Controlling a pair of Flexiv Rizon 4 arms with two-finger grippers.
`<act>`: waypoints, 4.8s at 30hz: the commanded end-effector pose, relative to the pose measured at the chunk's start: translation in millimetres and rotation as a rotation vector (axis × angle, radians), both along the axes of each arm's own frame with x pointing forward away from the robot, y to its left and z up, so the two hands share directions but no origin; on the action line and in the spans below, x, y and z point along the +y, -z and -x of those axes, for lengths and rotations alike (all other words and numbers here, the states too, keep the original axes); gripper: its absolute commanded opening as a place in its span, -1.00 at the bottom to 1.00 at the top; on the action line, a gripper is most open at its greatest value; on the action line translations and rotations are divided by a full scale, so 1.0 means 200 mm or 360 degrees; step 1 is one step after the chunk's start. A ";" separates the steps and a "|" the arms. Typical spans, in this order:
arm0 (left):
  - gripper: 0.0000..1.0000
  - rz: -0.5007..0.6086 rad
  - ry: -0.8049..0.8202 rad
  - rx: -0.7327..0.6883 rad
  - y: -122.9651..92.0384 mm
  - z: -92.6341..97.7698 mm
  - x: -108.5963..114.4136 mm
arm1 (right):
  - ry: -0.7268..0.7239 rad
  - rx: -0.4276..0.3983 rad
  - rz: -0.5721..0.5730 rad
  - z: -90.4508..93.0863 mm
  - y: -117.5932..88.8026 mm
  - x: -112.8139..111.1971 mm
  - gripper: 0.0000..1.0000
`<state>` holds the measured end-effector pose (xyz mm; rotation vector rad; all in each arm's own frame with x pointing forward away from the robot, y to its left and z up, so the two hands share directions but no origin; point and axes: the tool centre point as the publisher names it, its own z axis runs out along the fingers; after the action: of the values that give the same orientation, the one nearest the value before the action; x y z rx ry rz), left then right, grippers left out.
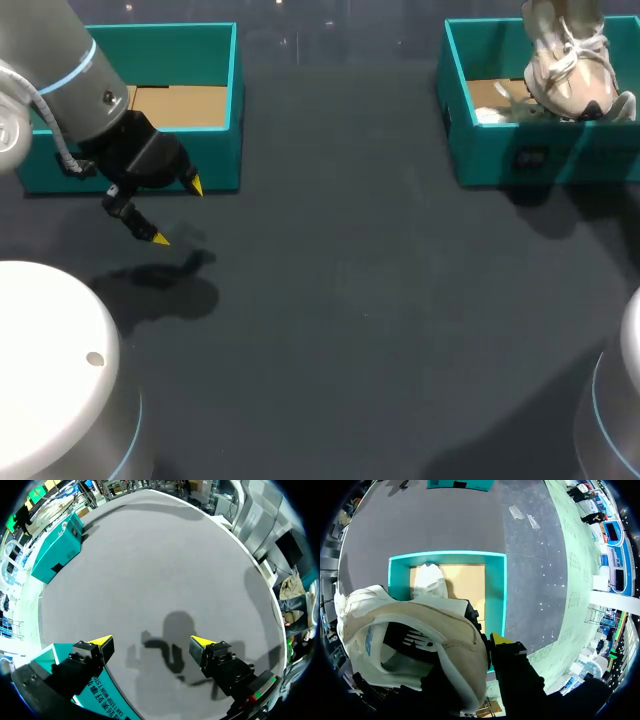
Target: Take the shoe out of the shoebox, open the shoe tongue, remove and reinsert the insole, then place the shoe into the shoebox
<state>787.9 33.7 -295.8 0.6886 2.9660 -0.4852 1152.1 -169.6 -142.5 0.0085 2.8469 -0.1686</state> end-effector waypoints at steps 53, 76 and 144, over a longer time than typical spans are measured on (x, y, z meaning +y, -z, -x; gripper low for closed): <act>1.00 -0.0002 0.0000 -0.0003 0.00 0.01 0.00 | 0.1480 -0.0253 -0.0356 -0.25 0.02 -0.90 -1.00; 1.00 -0.0002 0.0000 -0.0003 0.00 0.01 0.00 | 0.1960 -0.0519 -0.0476 0.00 0.17 -0.91 -1.00; 1.00 -0.0002 0.0000 -0.0003 0.00 0.01 0.00 | 0.2534 -0.0449 -0.0181 -0.03 0.41 -0.88 -1.00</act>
<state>787.9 33.6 -295.8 0.6887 2.9659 -0.4852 1153.9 -345.8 -226.0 2.0254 1.8687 -0.2514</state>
